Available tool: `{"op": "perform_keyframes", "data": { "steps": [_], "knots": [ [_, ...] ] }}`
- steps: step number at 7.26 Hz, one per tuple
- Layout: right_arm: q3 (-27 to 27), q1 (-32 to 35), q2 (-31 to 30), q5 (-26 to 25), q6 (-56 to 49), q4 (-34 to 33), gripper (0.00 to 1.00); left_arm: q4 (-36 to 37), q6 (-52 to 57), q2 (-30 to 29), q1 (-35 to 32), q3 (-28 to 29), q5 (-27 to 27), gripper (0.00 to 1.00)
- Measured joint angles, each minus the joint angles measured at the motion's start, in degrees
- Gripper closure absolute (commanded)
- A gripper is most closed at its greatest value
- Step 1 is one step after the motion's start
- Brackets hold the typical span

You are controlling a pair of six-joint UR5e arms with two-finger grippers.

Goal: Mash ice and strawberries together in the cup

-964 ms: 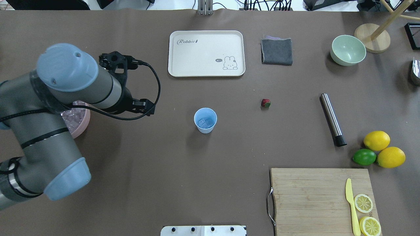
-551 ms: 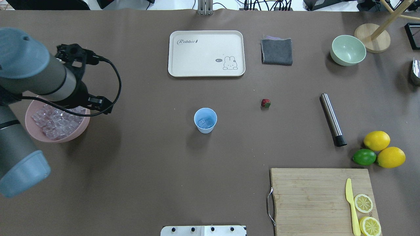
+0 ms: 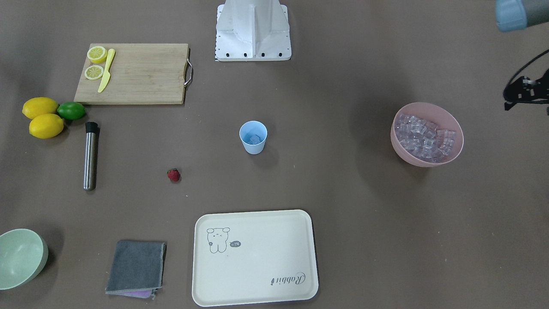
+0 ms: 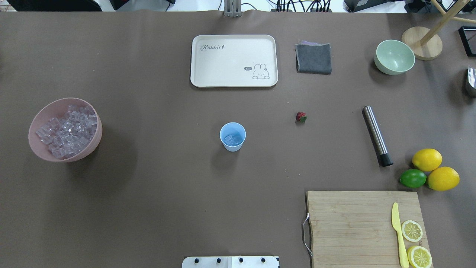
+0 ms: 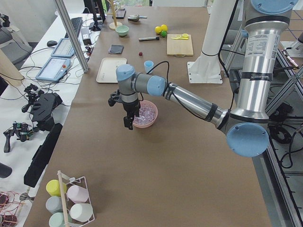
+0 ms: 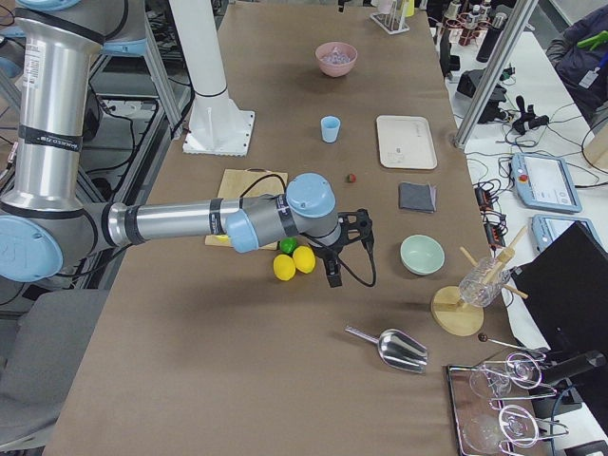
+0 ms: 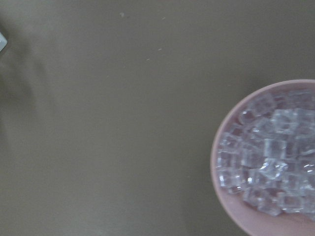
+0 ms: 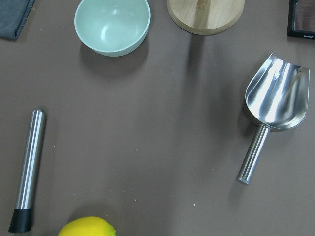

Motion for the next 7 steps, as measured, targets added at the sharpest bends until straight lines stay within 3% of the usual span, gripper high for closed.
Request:
{"op": "perform_keyframes", "data": {
  "steps": [2,4,7],
  "knots": [
    [0.3,-0.4,0.2,0.0,0.8,0.0,0.0,-4.2,4.5,4.3,-8.4,4.5,-3.3,0.01],
    [1.3,-3.9,2.2,-0.7,7.5,0.0,0.0,-12.4,4.9,10.8,-10.9,5.0,-3.8,0.01],
    [1.6,-17.8,11.0,-7.9,26.7,0.0,0.0,-17.9,5.0,14.4,-11.3,5.0,-3.9,0.01]
  ]
}}
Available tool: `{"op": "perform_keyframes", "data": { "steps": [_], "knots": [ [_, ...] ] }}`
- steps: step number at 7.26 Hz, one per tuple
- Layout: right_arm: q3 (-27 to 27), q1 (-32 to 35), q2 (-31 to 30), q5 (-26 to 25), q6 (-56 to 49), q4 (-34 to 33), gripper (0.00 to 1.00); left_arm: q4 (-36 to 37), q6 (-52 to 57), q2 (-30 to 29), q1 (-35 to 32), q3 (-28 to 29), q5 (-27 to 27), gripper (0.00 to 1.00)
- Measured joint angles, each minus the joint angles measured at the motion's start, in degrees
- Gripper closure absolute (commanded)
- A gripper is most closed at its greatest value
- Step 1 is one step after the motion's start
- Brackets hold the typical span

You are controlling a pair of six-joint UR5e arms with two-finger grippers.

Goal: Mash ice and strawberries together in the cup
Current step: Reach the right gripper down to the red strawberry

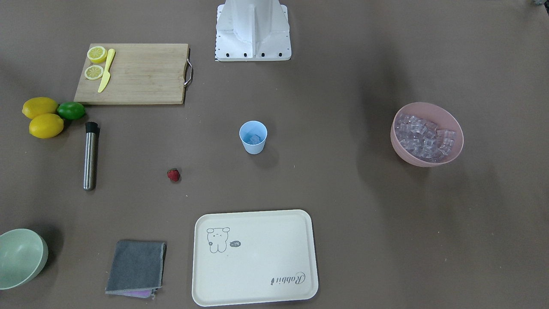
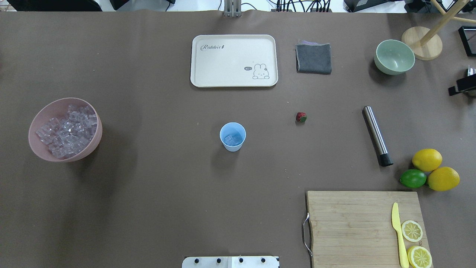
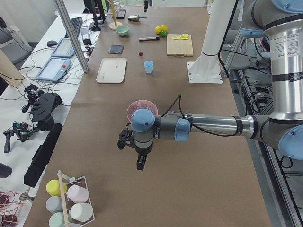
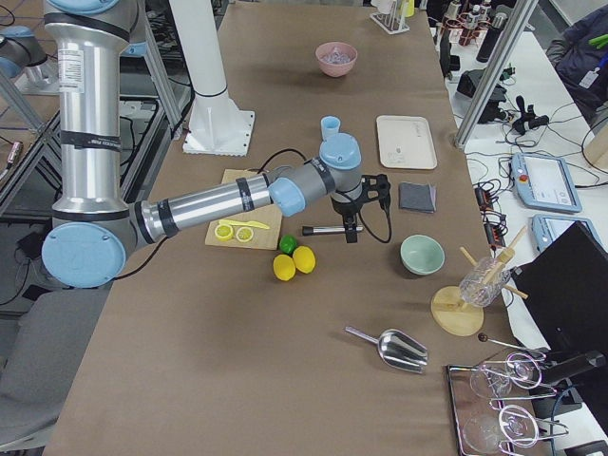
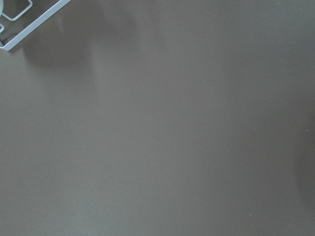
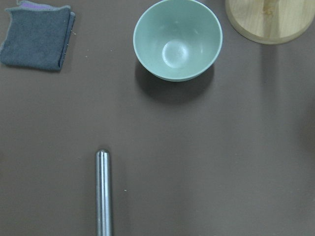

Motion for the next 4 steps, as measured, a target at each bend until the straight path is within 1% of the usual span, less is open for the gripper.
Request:
{"op": "perform_keyframes", "data": {
  "steps": [2,3,4],
  "knots": [
    [-2.0,-14.1,7.9,-9.4,13.8,-0.4,0.0,-0.8,0.0,0.3,-0.1,0.0,0.0,0.01],
    [-4.2,-19.7,11.8,-13.3,18.9,-0.6,0.0,-0.9,0.0,0.5,-0.1,-0.1,0.0,0.01],
    [-7.0,-23.8,15.5,-16.3,22.7,-0.7,0.0,-1.0,0.0,0.8,-0.1,-0.2,0.0,0.01]
  ]
}}
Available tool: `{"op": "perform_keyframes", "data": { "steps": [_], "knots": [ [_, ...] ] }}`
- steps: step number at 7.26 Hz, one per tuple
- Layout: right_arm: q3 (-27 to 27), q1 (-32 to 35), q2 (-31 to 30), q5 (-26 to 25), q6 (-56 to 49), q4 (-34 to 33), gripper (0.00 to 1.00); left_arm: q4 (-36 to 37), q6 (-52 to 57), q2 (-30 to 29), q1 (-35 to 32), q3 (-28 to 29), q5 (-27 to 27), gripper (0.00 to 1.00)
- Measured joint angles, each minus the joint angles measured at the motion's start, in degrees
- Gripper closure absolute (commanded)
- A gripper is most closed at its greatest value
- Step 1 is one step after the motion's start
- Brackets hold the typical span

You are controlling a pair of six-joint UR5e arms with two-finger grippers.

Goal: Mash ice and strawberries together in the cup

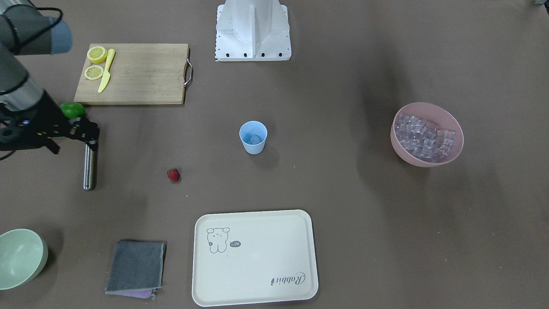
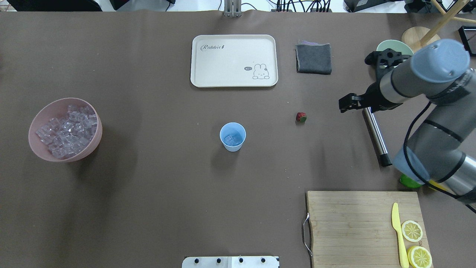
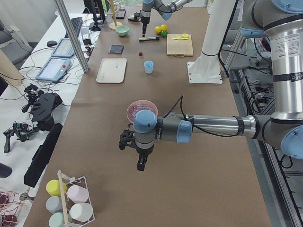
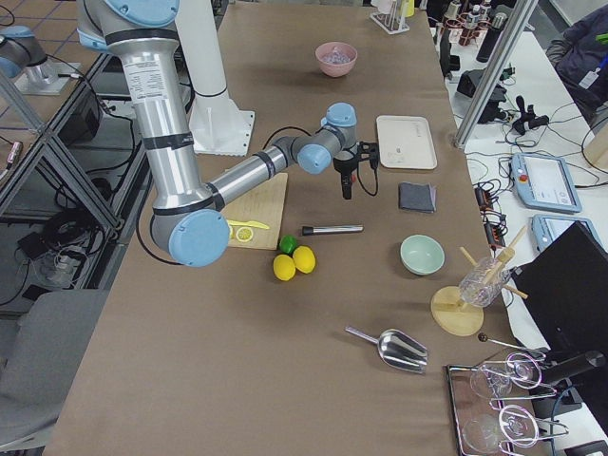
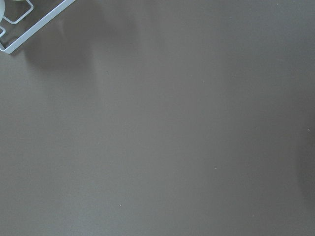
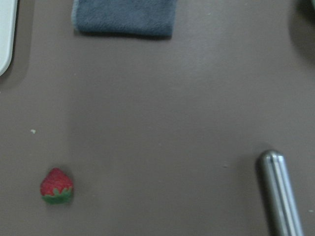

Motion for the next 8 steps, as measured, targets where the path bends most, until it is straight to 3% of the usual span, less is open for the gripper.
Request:
{"op": "perform_keyframes", "data": {
  "steps": [3,7,8],
  "knots": [
    [-10.5,-4.9,11.0,-3.1,3.9,0.5,0.0,0.0,0.0,0.9,-0.1,-0.2,0.0,0.01],
    [-13.6,-6.8,13.1,-5.1,4.0,0.7,0.07,-7.9,-0.1,4.9,-0.1,0.6,-0.1,0.01],
    [-13.6,-7.1,13.1,-5.6,4.0,0.7,0.26,-8.7,-0.3,5.2,-0.1,0.9,-0.8,0.01]
  ]
}}
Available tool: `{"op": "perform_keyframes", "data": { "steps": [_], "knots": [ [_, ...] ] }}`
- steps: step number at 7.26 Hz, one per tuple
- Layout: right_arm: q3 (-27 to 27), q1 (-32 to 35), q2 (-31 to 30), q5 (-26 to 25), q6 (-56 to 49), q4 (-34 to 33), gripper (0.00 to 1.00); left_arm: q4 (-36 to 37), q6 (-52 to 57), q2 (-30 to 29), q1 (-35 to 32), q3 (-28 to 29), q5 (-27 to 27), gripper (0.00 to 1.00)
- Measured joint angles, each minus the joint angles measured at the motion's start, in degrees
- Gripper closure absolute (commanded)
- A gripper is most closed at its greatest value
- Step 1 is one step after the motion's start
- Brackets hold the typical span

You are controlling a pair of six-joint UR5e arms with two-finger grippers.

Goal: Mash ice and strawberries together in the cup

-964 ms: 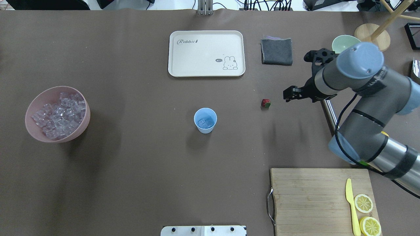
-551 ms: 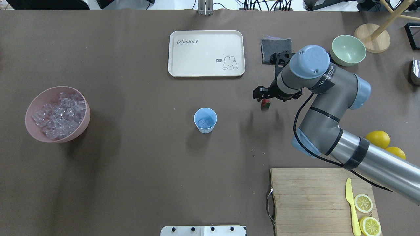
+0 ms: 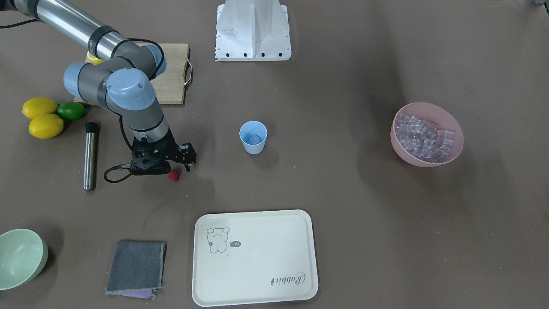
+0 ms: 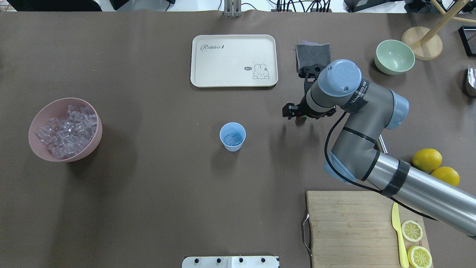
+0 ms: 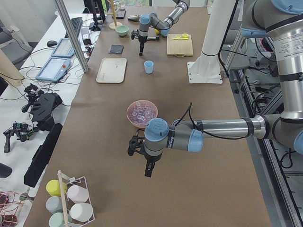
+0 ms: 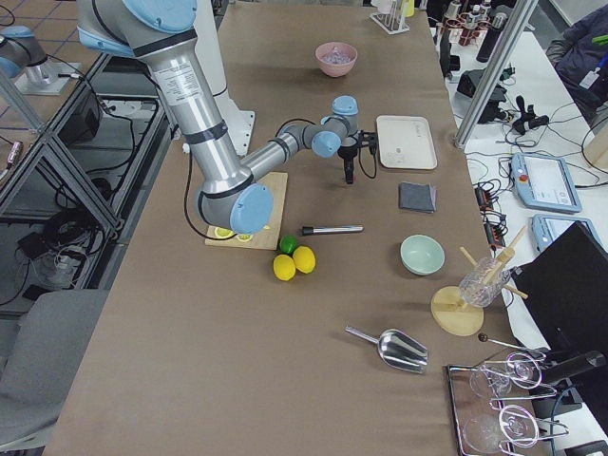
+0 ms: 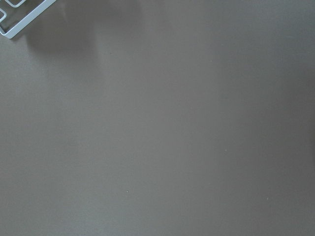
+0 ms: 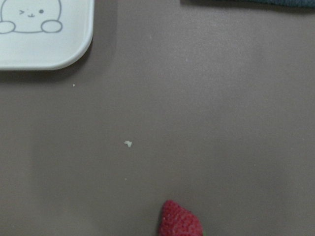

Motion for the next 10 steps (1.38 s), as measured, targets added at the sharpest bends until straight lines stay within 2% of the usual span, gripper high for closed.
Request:
{"op": "perform_keyframes", "data": {
  "steps": [1,2,3,4,7,10],
  "knots": [
    [0.0,-0.2,0.0,-0.3,0.0,0.0,0.5,-0.2,-0.2,0.0,0.0,0.8,-2.4,0.01],
    [-0.1,-0.2,0.0,-0.4,0.0,0.0,0.66,-0.5,-0.3,0.0,0.0,1.9,-5.1,0.01],
    [-0.1,-0.2,0.0,-0.5,-0.1,-0.1,0.88,-0.6,-0.3,-0.1,0.0,2.4,-6.6,0.01],
    [-0.1,-0.2,0.0,-0.5,-0.1,-0.1,1.0,-0.7,-0.3,-0.3,0.0,2.7,-7.1,0.01],
    [0.3,-0.1,0.6,-0.4,0.0,-0.2,1.0,-0.7,-0.3,-0.5,0.0,2.8,-7.4,0.01],
    [6.0,0.0,3.0,-0.1,0.0,-1.8,1.0,-0.8,-0.4,-0.6,0.0,2.6,-7.2,0.01]
  ]
}}
